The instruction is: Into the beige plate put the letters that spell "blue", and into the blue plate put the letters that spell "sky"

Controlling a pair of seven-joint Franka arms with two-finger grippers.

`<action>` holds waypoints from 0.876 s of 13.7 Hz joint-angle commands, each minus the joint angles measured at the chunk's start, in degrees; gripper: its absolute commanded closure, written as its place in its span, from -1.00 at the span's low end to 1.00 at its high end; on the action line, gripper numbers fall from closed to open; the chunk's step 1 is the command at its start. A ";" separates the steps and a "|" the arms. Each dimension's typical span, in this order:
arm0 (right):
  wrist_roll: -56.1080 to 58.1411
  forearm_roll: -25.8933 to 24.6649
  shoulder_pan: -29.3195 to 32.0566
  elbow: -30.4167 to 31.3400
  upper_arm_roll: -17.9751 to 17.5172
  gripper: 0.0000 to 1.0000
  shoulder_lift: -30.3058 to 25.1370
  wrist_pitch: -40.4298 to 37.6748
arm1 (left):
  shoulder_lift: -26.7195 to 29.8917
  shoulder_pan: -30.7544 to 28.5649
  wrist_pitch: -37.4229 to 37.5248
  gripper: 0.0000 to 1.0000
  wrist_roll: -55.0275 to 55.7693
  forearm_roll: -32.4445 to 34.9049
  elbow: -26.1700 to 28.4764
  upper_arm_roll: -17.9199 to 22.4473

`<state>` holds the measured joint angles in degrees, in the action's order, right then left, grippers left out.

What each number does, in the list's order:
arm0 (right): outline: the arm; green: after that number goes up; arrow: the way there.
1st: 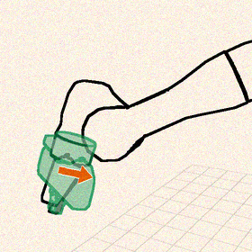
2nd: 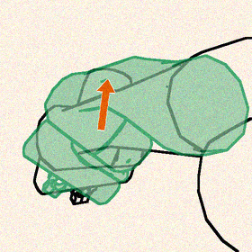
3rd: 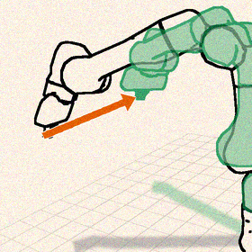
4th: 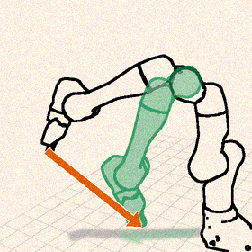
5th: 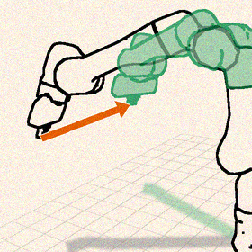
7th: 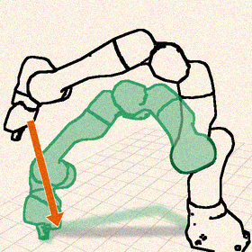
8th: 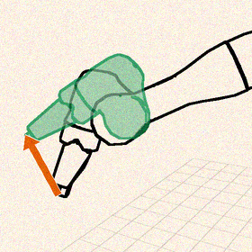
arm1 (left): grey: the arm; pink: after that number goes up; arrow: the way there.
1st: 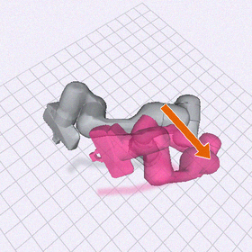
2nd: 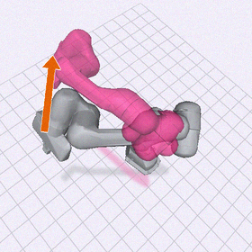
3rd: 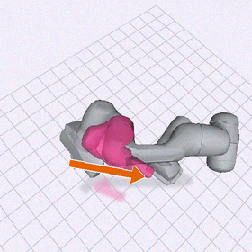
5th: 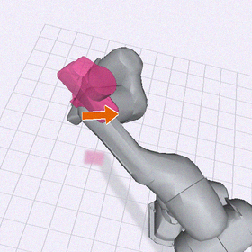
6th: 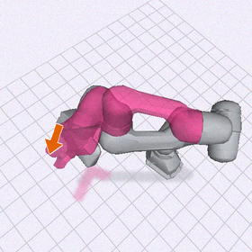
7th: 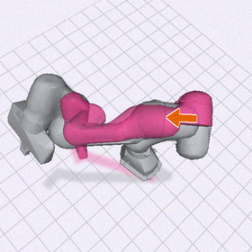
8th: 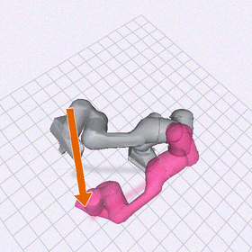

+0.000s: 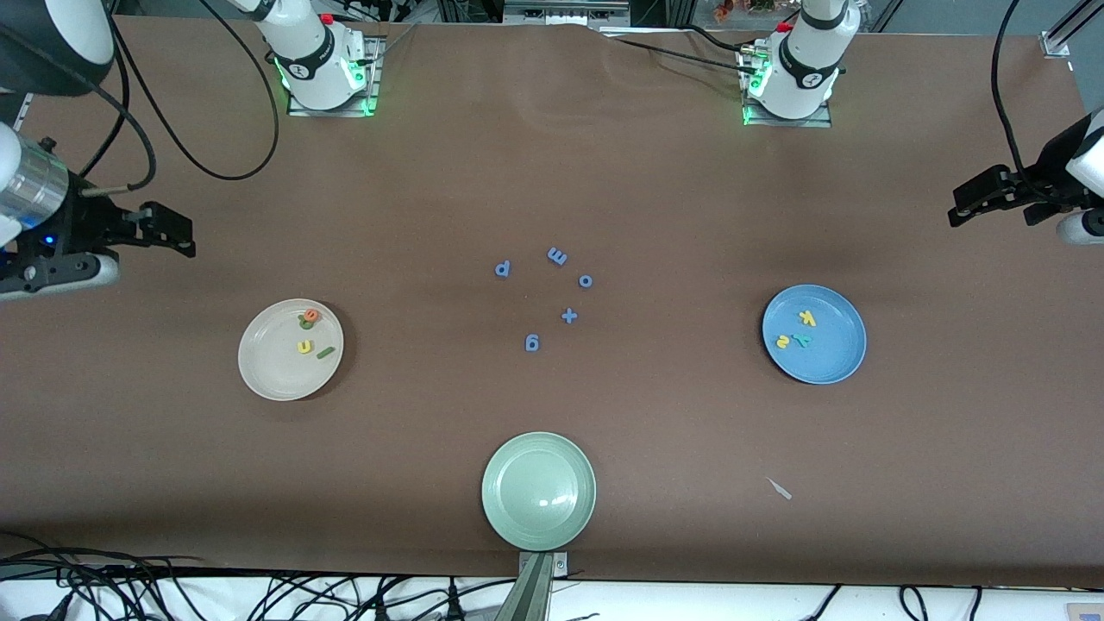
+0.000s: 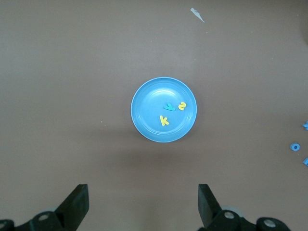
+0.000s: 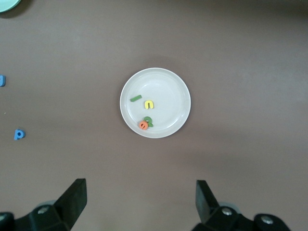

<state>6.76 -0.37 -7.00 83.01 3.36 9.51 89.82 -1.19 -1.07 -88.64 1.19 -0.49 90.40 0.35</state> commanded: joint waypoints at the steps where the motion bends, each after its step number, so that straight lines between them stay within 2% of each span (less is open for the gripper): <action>1: 0.27 -0.42 7.07 2.24 -5.45 -1.00 -1.77 0.09 | 0.22 0.19 -0.66 -1.00 0.57 -0.56 0.47 -0.08; 7: 2.55 -0.50 8.94 3.03 -5.56 -1.00 -2.04 0.79 | 0.22 0.19 -0.66 -1.00 0.57 -0.56 0.39 -0.17; 12: 2.48 -0.15 8.85 6.46 -5.65 -1.00 -3.71 2.55 | 0.05 0.19 -0.66 -1.00 0.66 -0.56 0.21 -0.17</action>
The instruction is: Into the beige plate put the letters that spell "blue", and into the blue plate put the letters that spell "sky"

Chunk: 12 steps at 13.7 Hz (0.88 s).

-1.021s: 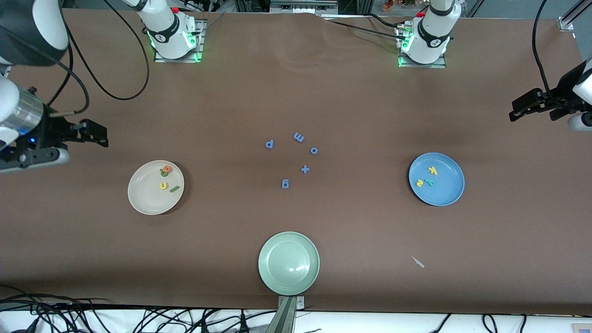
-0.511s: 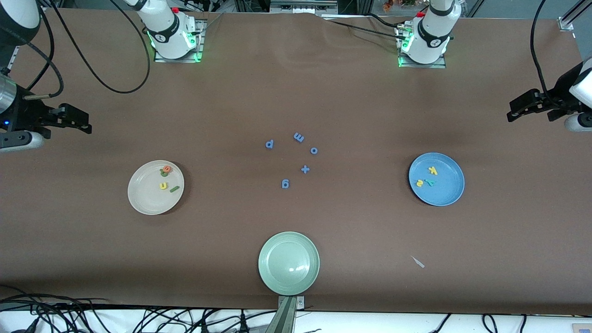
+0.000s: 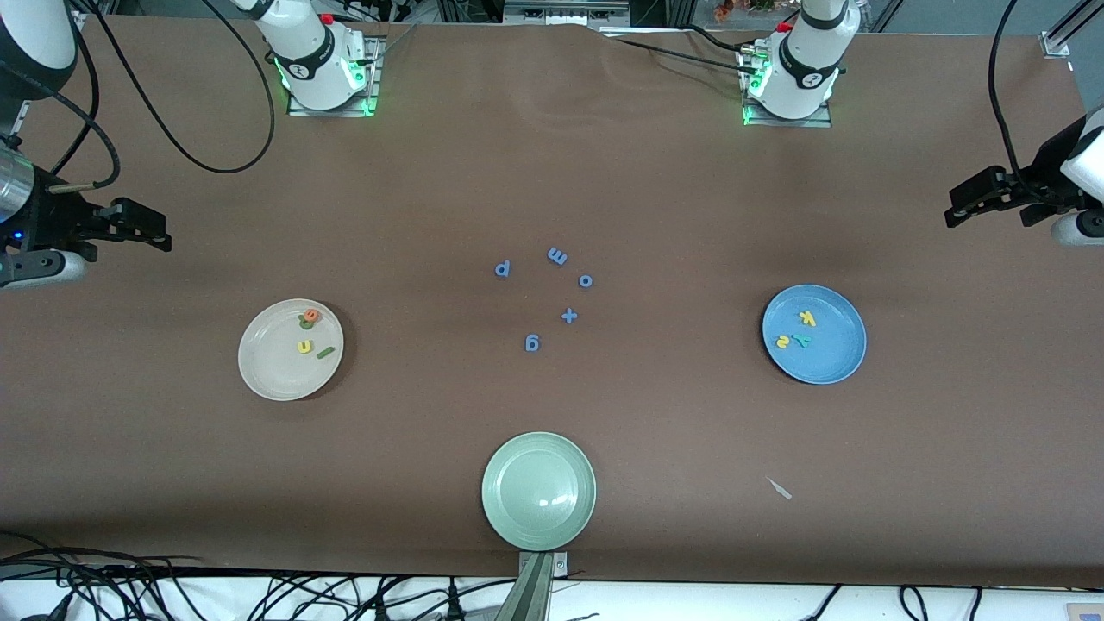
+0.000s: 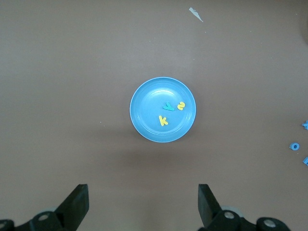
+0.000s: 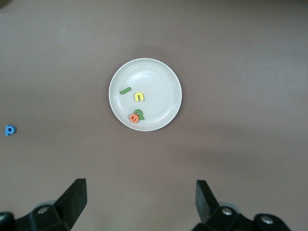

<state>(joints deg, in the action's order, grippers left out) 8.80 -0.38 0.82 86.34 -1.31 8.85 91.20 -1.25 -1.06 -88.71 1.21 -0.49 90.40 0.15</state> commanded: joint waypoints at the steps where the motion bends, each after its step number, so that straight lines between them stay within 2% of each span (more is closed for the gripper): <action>1: 0.08 -0.32 1.03 3.13 -1.33 -1.00 -2.97 1.26 | -0.15 0.18 -0.59 -1.00 0.64 -0.56 0.12 0.02; 4: 0.26 -0.50 0.85 4.27 -3.17 -1.00 -3.40 3.54 | -0.15 0.18 -0.59 -1.00 0.55 -0.56 0.12 0.02; 8: 0.17 -0.93 1.12 5.94 -2.30 -1.00 -5.59 1.09 | -0.33 0.27 -0.59 -1.00 0.55 1.18 0.04 0.02; 12: 0.17 -1.38 1.12 5.59 -2.12 -1.00 -5.43 1.08 | -0.59 0.27 -0.59 -1.00 0.64 1.20 -0.05 0.02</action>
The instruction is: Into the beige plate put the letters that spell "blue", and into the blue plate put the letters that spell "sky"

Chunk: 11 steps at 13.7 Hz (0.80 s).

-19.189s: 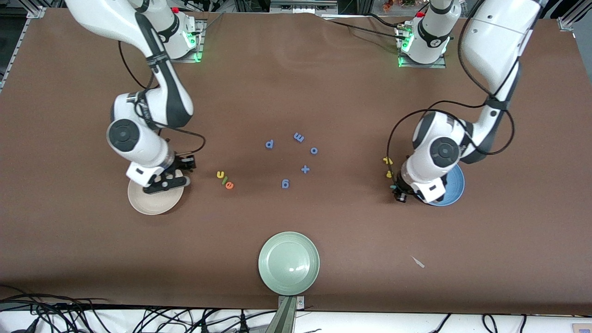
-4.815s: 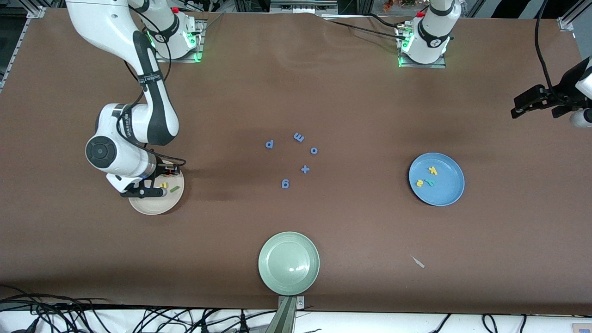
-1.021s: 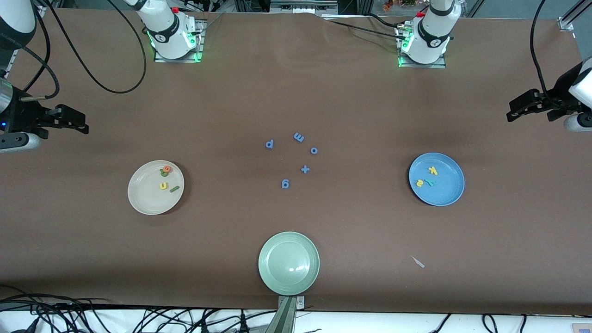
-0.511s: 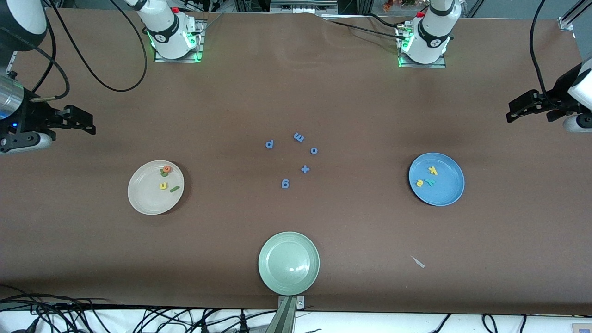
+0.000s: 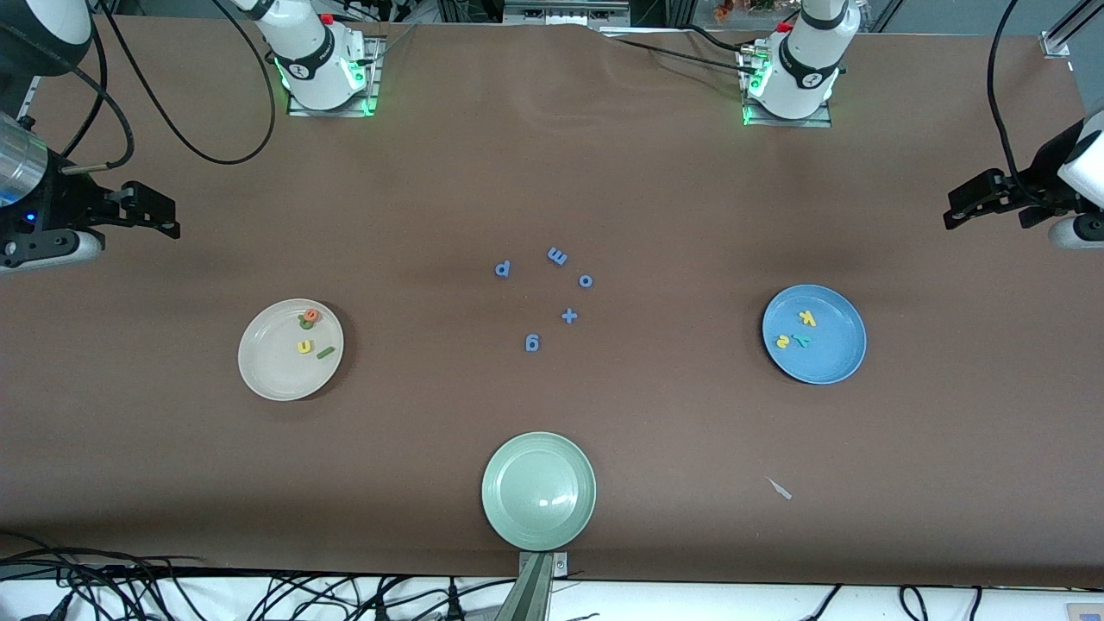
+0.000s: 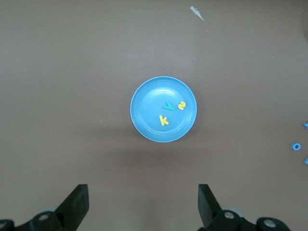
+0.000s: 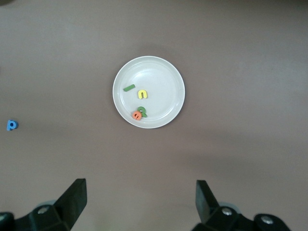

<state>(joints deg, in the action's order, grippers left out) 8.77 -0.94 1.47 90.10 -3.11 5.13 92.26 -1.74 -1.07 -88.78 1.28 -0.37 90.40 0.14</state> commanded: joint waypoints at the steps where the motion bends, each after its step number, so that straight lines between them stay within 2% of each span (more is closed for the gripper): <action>1: 0.19 -0.82 0.47 1.83 0.20 -1.00 -1.61 0.19 | -0.10 0.28 -0.52 -1.00 0.48 1.07 -0.14 0.03; 11: 0.19 -0.64 0.47 0.96 0.65 -1.00 -0.65 3.01 | -0.19 0.27 -0.43 -1.00 0.65 0.63 -0.40 0.12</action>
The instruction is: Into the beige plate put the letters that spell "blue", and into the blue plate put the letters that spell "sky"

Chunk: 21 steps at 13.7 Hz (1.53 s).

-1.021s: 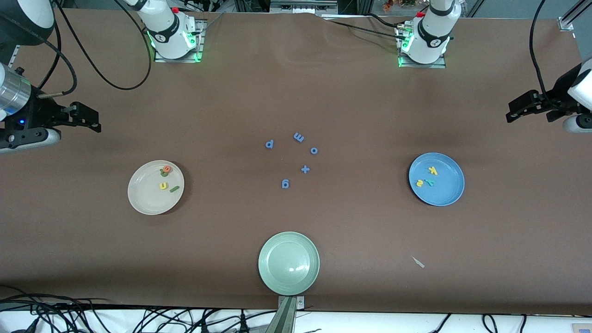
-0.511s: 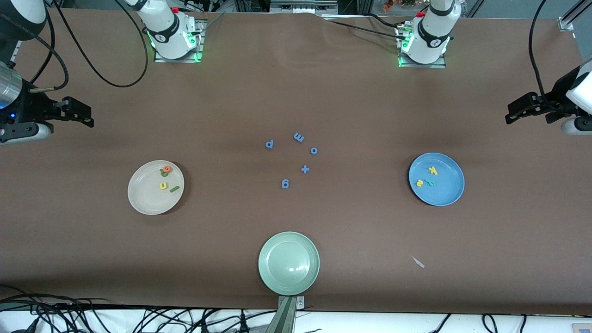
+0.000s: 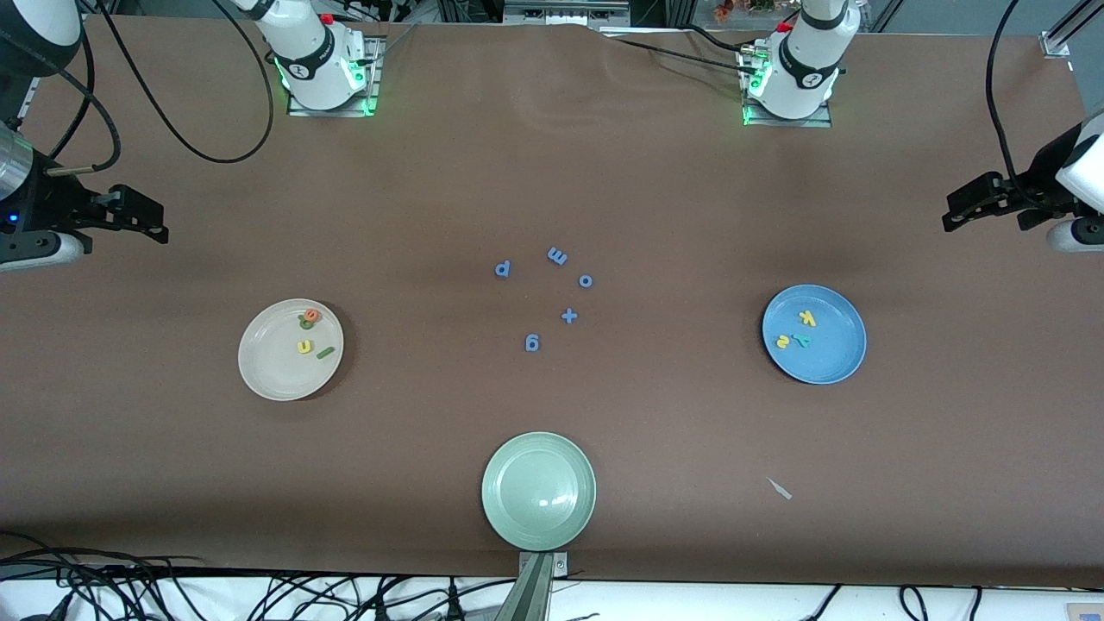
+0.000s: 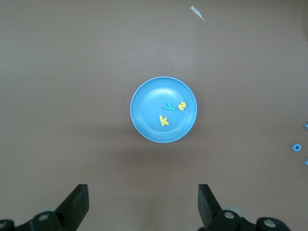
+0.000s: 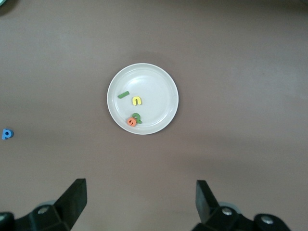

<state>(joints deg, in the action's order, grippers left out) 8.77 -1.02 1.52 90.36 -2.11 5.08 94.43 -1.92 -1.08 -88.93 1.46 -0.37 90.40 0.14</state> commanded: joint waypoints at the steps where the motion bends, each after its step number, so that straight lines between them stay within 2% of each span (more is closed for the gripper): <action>1: 0.28 -0.48 0.59 -0.26 -0.26 -1.00 -0.34 0.67 | -0.45 0.29 -0.28 -1.00 0.47 0.80 -0.49 0.12; 3: 0.28 -0.48 0.77 -2.37 0.70 -1.00 -0.42 0.23 | -0.54 0.29 -0.37 -1.00 0.39 0.63 -0.49 0.12; 21: 0.02 -0.65 0.42 -2.29 0.44 -1.00 -0.16 0.67 | -0.63 0.20 -0.37 -1.00 0.30 0.98 -0.49 0.12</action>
<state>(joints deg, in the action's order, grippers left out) 8.77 -1.02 1.94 88.52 -1.26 5.24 95.54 -2.37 -1.09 -89.18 1.54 -0.37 90.40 0.17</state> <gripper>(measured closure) 0.000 0.000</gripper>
